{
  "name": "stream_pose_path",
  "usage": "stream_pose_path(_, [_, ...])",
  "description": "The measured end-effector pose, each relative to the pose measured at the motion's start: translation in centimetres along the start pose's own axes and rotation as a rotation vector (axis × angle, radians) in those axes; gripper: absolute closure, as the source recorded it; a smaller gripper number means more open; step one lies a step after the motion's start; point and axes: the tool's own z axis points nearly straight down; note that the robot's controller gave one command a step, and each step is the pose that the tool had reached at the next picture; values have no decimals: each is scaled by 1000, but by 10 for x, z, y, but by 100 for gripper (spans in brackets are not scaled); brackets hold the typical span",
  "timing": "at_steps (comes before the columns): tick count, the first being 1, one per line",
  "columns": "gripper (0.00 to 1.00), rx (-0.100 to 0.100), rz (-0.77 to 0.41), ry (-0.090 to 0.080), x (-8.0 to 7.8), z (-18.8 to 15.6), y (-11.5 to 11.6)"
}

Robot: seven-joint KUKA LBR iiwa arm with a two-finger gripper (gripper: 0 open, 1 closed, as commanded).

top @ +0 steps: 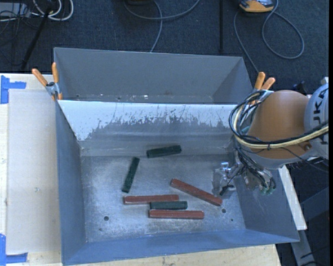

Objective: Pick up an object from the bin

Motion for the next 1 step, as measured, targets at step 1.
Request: stream_pose_path(1, [0,-1,-3,8,2,4,0])
